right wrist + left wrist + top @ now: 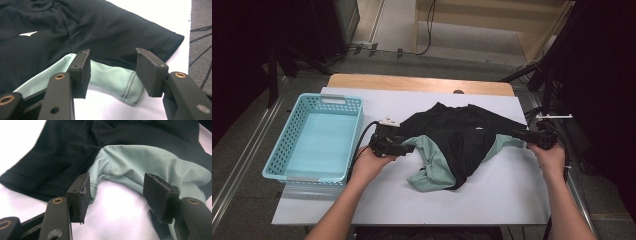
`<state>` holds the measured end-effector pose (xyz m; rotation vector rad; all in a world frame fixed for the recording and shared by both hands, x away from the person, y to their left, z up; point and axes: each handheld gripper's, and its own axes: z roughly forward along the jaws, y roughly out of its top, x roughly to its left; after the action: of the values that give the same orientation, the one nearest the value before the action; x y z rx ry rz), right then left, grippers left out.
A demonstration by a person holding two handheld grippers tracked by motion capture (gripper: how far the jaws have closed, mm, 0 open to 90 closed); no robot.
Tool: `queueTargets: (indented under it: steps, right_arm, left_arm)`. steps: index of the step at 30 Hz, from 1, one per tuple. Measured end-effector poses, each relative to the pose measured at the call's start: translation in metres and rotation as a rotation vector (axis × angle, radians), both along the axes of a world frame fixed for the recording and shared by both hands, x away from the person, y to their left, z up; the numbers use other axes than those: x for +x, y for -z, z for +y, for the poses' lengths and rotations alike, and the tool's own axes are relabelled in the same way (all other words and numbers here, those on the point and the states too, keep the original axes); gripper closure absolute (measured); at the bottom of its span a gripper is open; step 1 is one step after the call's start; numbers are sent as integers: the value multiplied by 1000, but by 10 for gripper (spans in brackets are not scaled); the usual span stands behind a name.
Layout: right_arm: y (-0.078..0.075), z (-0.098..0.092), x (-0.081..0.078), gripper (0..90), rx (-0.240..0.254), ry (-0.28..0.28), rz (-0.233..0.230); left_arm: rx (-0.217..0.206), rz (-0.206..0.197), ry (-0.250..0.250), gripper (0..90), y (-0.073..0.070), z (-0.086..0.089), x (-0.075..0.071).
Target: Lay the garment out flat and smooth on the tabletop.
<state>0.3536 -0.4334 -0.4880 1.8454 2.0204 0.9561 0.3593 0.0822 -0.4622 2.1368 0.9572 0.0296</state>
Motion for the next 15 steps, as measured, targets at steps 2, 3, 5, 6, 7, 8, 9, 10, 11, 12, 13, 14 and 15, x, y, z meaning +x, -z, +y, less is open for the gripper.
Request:
queueTargets:
  steps: [2,3,5,6,7,8,9,10,11,12,13,14,15]
  right_arm:
    - [0,2,0,433,-5,-13,-8]
    - [0,3,-1,432,-5,-13,-4]
    - [0,4,-1,430,-9,-20,-4]
    - [0,4,-2,430,-9,-21,-3]
    - [1,4,-2,429,-10,-23,-4]
    - [1,5,-2,428,-10,-23,-5]
    - [1,5,-3,425,-10,-24,-6]
    - [1,5,-3,424,-13,-26,-6]
    - [1,5,-4,422,-16,-28,-8]
    - [1,5,-4,419,-17,-27,-8]
    - [2,5,-5,417,-20,-31,-11]
    - [2,6,-5,415,-22,-34,-14]
    - [2,6,-6,413,-23,-34,-14]
  left_arm:
    - [5,1,-4,391,0,2,2]
    - [6,0,-10,391,-1,3,3]
    - [11,-2,-14,391,0,4,5]
    - [22,-6,-15,391,0,4,6]
    - [24,-8,-16,391,0,5,7]
    - [24,-9,-22,390,0,5,8]
    - [29,-7,-25,391,0,5,9]
    - [37,-10,-29,391,1,5,11]
    - [44,-11,-34,390,1,5,12]
    - [50,-14,-38,391,1,5,13]
    - [56,-17,-42,391,1,4,15]
    - [63,-19,-44,391,1,4,16]
    - [70,-21,-46,391,0,4,18]
